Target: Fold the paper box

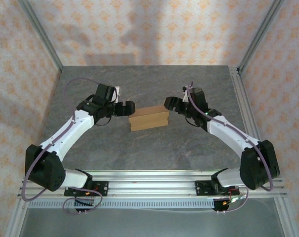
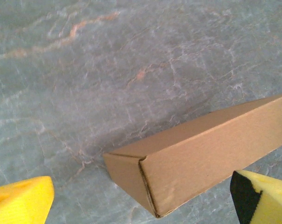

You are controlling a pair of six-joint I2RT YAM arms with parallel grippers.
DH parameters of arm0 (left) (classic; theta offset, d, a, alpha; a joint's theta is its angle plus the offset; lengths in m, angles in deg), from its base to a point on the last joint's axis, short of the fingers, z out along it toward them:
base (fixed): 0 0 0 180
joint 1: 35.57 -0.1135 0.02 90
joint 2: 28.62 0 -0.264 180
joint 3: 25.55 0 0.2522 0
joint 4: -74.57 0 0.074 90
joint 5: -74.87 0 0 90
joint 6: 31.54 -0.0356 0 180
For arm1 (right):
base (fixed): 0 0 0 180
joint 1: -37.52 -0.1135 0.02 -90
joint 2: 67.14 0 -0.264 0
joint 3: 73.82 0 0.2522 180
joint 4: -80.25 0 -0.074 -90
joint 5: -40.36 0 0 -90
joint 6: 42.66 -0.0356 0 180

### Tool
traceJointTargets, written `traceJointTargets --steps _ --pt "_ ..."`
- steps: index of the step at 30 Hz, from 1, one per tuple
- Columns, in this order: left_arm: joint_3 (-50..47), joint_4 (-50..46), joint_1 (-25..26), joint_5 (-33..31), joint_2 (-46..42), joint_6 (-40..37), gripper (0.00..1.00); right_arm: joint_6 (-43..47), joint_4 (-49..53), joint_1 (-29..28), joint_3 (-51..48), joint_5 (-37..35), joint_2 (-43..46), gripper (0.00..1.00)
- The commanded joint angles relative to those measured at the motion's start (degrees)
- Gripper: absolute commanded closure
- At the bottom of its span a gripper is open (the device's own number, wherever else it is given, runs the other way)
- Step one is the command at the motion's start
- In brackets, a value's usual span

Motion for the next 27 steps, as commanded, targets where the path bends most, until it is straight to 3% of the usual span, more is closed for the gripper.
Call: traceJointTargets --steps 1,5,9,14,20,27 --pt "3.96 -2.26 1.91 -0.02 -0.85 -16.32 0.01 2.58 0.87 1.13 -0.26 -1.02 2.72 0.17" --pt "12.48 -8.02 2.39 5.23 4.34 -30.63 0.01 3.72 0.89 2.2 -2.46 -1.01 5.34 0.15" --pt "21.61 -12.43 4.52 9.08 10.38 -39.49 0.01 5.17 2.2 3.42 -5.01 -1.86 9.25 0.13" --pt "32.69 -19.7 8.23 9.16 19.28 -49.91 0.01 7.45 4.91 5.24 -7.95 -2.38 15.68 0.11" --pt "46.16 -27.44 10.55 9.59 30.14 -55.43 0.02 16.44 4.42 5.19 -12.06 12.91 22.85 0.1" --pt "54.07 -32.27 13.92 9.36 39.82 -57.48 0.05 18.36 4.03 5.18 -13.63 20.09 27.8 0.08"
